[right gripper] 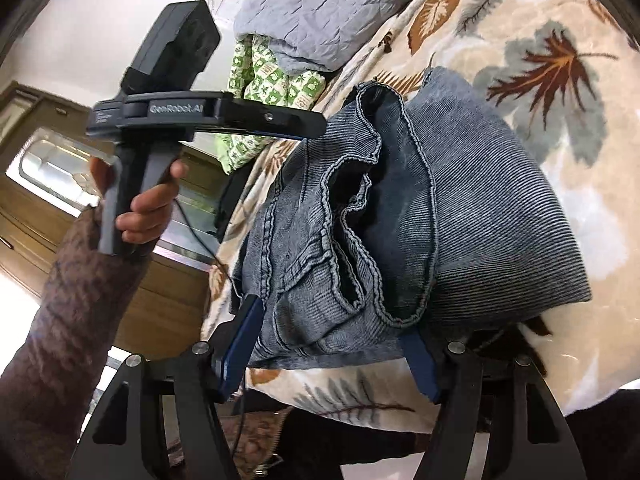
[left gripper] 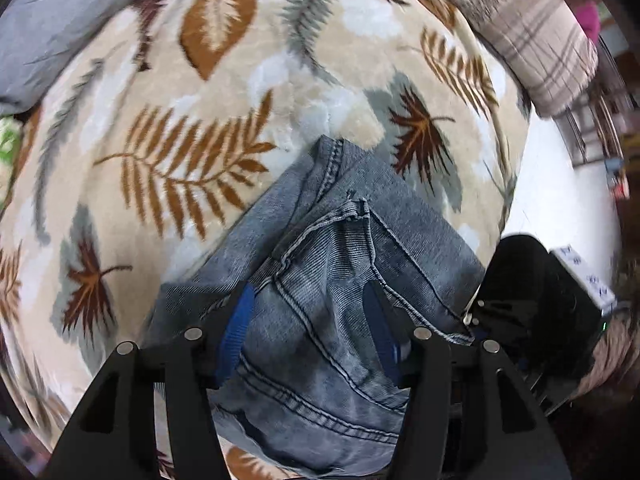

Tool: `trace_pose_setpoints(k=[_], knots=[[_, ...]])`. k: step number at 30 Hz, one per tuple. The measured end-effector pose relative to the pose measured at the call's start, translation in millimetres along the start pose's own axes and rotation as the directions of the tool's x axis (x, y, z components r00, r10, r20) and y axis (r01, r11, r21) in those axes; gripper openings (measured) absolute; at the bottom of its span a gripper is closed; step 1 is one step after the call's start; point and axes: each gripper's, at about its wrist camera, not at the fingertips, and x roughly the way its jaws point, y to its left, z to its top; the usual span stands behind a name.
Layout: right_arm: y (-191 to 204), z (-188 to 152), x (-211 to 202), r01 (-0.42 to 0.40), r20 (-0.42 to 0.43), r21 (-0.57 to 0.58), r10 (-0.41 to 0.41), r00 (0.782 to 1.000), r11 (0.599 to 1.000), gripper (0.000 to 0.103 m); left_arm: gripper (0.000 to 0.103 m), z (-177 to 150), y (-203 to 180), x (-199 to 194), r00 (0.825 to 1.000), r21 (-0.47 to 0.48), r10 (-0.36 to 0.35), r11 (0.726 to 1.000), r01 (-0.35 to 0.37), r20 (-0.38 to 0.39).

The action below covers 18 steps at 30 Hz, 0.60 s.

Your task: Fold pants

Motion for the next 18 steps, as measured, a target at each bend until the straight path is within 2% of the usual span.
trace_pose_setpoints(k=[3, 6, 8, 10, 11, 12, 14, 18], knots=[[-6.8, 2.7, 3.4, -0.027, 0.002, 0.035, 0.027, 1.0, 0.999, 0.069, 0.061, -0.2, 5.2, 19.3, 0.998, 0.031, -0.013, 0.999, 0.014, -0.059], [-11.5, 3.2, 7.2, -0.024, -0.005, 0.056, 0.025, 1.0, 0.998, 0.069, 0.058, -6.8, 6.0, 21.2, 0.999, 0.063, -0.024, 0.998, 0.026, -0.026], [-13.8, 4.2, 10.4, -0.014, -0.009, 0.082, 0.014, 1.0, 0.997, 0.066, 0.032, -12.5, 8.5, 13.7, 0.998, 0.043, -0.058, 0.997, 0.057, 0.027], [-13.5, 7.1, 12.0, 0.015, -0.007, 0.099, -0.014, 1.0, 0.995, 0.05, 0.024, -18.6, 11.1, 8.5, 0.997, 0.03, -0.047, 0.999, 0.045, 0.06], [-12.6, 9.0, 11.9, 0.026, -0.006, 0.103, -0.026, 1.0, 0.994, 0.033, 0.021, -23.0, 10.9, 5.7, 0.996, 0.026, -0.043, 0.999, 0.041, 0.08], [-12.8, 11.0, 11.0, 0.013, -0.005, 0.114, -0.013, 1.0, 0.993, 0.025, 0.02, -26.8, 9.6, 3.5, 0.995, 0.024, -0.037, 0.999, 0.035, 0.094], [-12.7, 14.2, 6.7, -0.033, 0.007, 0.142, 0.032, 0.999, 0.989, 0.02, 0.017, -35.6, 3.5, -4.0, 0.992, 0.025, -0.023, 0.999, 0.02, 0.127], [-6.0, 17.6, -2.9, -0.105, 0.017, 0.157, 0.104, 0.994, 0.982, 0.017, 0.016, -38.2, -9.4, -19.3, 0.985, 0.002, -0.014, 1.0, 0.014, 0.171]])
